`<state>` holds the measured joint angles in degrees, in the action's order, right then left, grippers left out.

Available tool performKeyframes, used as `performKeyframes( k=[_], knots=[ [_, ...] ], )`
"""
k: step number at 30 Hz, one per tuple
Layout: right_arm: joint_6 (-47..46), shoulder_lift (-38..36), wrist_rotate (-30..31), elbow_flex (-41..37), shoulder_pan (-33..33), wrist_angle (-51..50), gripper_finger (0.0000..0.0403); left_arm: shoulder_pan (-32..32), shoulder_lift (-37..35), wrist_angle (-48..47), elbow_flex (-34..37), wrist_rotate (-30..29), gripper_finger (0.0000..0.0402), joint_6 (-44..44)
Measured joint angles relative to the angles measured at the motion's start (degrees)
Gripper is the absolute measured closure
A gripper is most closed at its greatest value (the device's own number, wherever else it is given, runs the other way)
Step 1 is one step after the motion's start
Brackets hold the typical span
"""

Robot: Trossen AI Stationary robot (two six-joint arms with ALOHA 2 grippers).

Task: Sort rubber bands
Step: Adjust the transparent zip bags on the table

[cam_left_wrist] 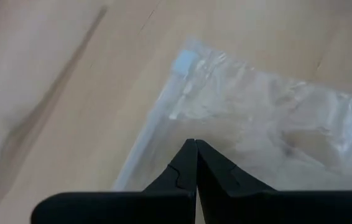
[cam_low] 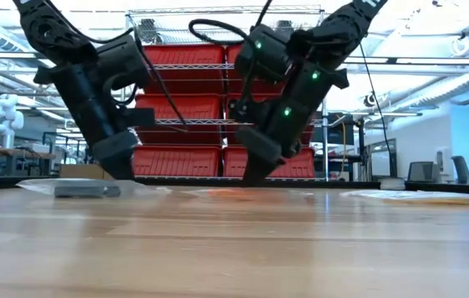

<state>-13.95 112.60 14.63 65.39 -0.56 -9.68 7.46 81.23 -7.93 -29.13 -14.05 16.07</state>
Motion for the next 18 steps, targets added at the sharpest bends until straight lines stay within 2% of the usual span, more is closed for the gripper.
performKeyframes(
  k=[8,13,15,18],
  knots=[
    [6.5,0.0,-2.2,0.0,-1.1,1.3,0.0403,0.0,0.1,5.2,0.1,0.5,0.0395,-7.4],
    [9.3,-1.4,-2.6,0.0,-0.9,0.9,0.0403,0.0,0.1,7.6,0.1,0.4,0.0395,-8.1],
    [7.8,-4.3,-1.2,0.0,-0.2,-1.4,0.0403,0.0,-0.4,7.4,0.1,0.1,0.0395,-7.8],
    [-1.0,-9.2,2.1,0.1,0.7,-11.0,0.0403,0.0,-1.2,7.3,0.1,-0.1,0.0395,-7.4]
  ],
)
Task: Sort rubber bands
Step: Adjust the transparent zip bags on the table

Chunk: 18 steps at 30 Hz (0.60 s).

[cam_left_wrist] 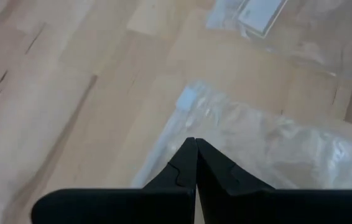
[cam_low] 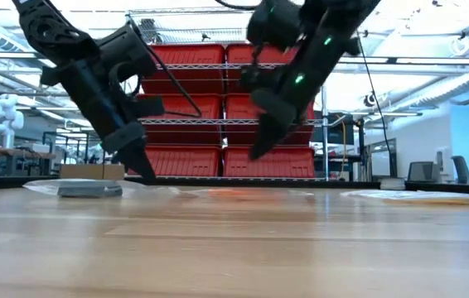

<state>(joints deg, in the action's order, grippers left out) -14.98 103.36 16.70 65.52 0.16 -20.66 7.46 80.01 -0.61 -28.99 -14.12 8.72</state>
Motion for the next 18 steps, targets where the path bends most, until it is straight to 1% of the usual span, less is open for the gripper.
performKeyframes(
  k=[4,6,8,11,15,18],
  knots=[
    [-17.3,-3.9,4.8,-1.3,0.1,-18.2,0.0403,0.0,-0.5,1.0,0.0,0.7,0.0395,1.3],
    [-23.9,-5.5,7.6,-3.6,0.6,-24.3,0.0403,0.0,-0.5,3.5,0.4,3.6,0.0395,1.3],
    [-29.3,-6.6,8.8,-6.6,0.8,-28.1,0.0403,0.0,-0.5,6.7,0.9,7.0,0.0395,1.3],
    [-34.5,-8.1,8.0,-12.0,1.0,-30.1,0.0403,0.0,-0.5,8.5,1.1,9.6,0.0395,1.3],
    [-39.2,-9.2,2.7,-18.7,1.8,-29.3,0.0403,0.0,-0.4,8.7,1.1,9.6,0.0395,1.3],
    [-41.4,-9.7,0.9,-21.4,2.9,-26.9,0.0403,0.0,-0.4,8.9,1.1,9.6,0.0395,1.3]
  ],
)
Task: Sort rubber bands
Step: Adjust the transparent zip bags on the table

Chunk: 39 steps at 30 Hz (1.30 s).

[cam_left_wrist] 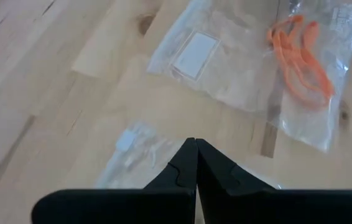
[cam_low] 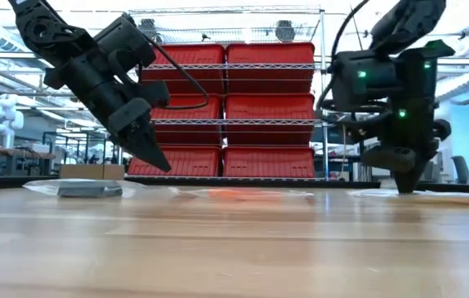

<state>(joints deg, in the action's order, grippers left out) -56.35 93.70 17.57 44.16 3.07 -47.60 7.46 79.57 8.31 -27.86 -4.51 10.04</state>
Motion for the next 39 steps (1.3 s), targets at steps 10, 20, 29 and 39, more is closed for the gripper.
performKeyframes(
  k=[10,20,29,39],
  knots=[
    [-5.2,-0.2,-1.7,2.1,2.9,8.2,0.0403,-0.1,0.0,1.9,0.0,-0.2,0.0395,0.1],
    [5.6,-11.1,8.7,4.1,7.0,8.0,0.0402,-1.4,-5.4,1.7,0.0,-0.3,0.0395,-2.4],
    [12.6,-21.5,14.5,2.4,10.6,10.6,0.0402,-4.7,-21.2,1.9,3.7,-6.7,0.0395,-5.9],
    [10.7,-10.5,6.2,-7.3,9.0,25.1,0.0402,-7.6,-40.8,0.8,12.9,-10.3,0.0395,-4.4]
  ],
)
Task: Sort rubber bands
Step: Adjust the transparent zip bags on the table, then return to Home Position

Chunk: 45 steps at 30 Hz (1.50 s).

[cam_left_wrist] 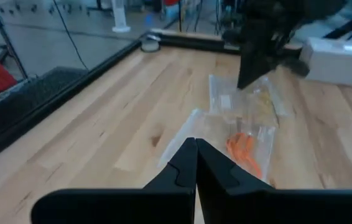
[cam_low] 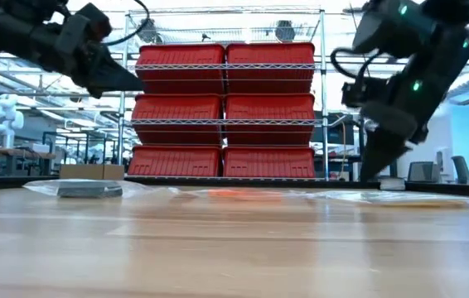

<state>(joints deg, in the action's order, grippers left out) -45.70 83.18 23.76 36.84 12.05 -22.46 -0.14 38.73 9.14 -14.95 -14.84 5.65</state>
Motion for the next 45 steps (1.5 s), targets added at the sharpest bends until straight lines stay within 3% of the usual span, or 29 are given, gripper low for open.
performKeyframes(
  k=[6,12,18,24,28,30,32,36,40,45],
  knots=[
    [-4.2,4.9,0.5,0.0,-1.6,1.0,0.0403,-1.3,-6.9,-5.6,1.7,-4.6,0.0395,1.1],
    [-11.6,4.1,4.9,0.0,-1.4,-1.9,0.0403,-3.0,-10.8,-5.7,3.0,-7.2,0.0395,0.2],
    [-12.1,2.6,7.5,0.0,0.1,-1.3,0.0403,-4.0,-12.8,-6.0,3.6,-8.0,0.0395,0.0],
    [-4.3,-5.6,11.2,0.0,3.0,-3.2,0.0403,-4.2,-15.1,-9.5,3.7,-8.2,0.0395,-1.9],
    [9.6,-12.2,14.1,-0.7,5.1,-1.4,0.0403,-4.1,-19.1,-12.5,3.7,-7.6,0.0395,-3.9],
    [19.0,-16.1,12.5,-3.7,5.0,5.8,0.0403,-4.0,-20.8,-11.3,4.1,-2.5,0.0395,-6.7],
    [27.9,-20.5,6.1,-8.4,2.3,17.0,0.0403,-3.3,-21.1,-9.0,4.5,2.4,0.0395,-8.5],
    [38.7,-28.8,-7.6,-18.2,-6.6,34.1,0.0403,-1.1,-21.1,-9.6,4.6,2.2,0.0395,-10.0],
    [44.0,-40.7,-13.3,-23.6,-13.3,37.7,0.0403,0.4,-24.4,-10.6,4.6,1.7,0.0395,-11.8],
    [46.5,-61.0,-14.9,-28.4,-14.5,32.1,0.0403,0.5,-34.0,-16.9,4.6,0.6,0.0395,-10.6]
  ],
)
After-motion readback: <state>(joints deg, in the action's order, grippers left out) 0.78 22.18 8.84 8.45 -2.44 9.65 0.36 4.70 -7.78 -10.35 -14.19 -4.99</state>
